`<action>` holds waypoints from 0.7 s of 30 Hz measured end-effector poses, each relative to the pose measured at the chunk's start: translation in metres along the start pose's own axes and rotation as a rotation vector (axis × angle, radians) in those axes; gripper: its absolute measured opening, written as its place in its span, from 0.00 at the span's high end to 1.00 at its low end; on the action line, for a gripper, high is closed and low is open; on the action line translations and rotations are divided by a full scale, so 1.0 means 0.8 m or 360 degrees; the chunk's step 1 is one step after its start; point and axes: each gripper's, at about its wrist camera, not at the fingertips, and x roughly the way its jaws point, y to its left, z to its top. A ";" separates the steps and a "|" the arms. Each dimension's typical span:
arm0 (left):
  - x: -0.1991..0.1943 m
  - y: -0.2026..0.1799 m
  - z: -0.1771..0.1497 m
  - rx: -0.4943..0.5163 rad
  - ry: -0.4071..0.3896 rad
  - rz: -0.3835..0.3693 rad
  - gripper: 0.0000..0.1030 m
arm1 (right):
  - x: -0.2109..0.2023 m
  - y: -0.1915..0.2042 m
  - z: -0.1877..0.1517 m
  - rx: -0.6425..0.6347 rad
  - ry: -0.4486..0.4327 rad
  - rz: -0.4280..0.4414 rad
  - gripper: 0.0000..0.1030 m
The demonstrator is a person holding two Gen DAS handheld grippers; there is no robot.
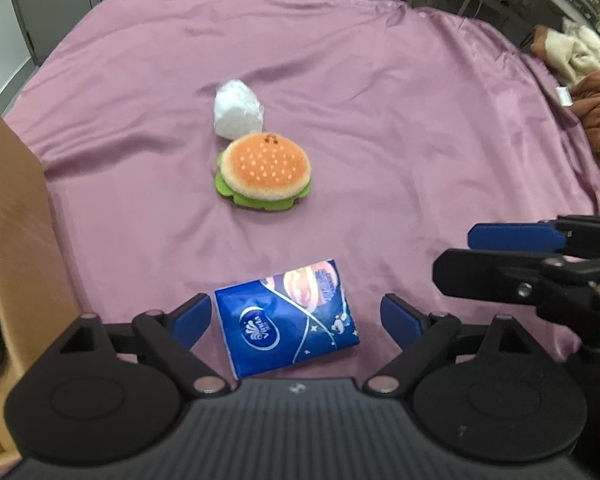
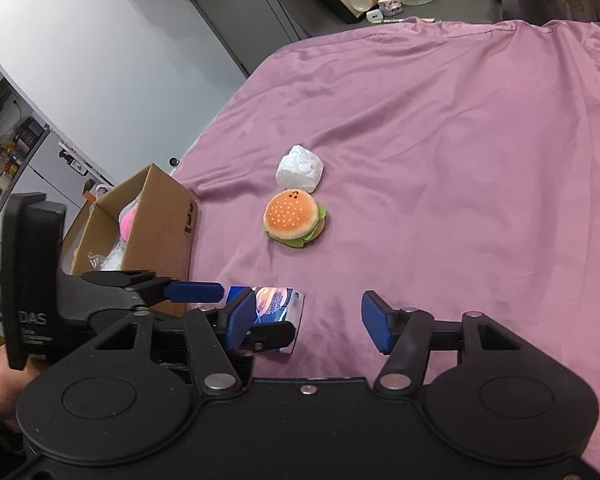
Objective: Organize soft objects
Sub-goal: 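Grasp the blue Vinda tissue packet with the left tool, then grasp the burger-shaped plush with the right tool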
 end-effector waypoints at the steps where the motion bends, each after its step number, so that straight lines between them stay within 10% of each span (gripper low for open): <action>1: 0.003 0.000 0.000 -0.0001 0.0010 0.0010 0.12 | 0.001 -0.002 0.000 0.0006 0.0002 0.0004 0.44; 6: 0.020 0.003 0.004 -0.0048 0.0054 0.0090 0.26 | 0.011 -0.009 0.002 0.0015 0.0010 0.0015 0.43; 21: -0.039 0.020 0.025 -0.0064 -0.0255 0.0321 0.27 | 0.057 -0.008 0.044 -0.0086 -0.0092 0.0106 0.41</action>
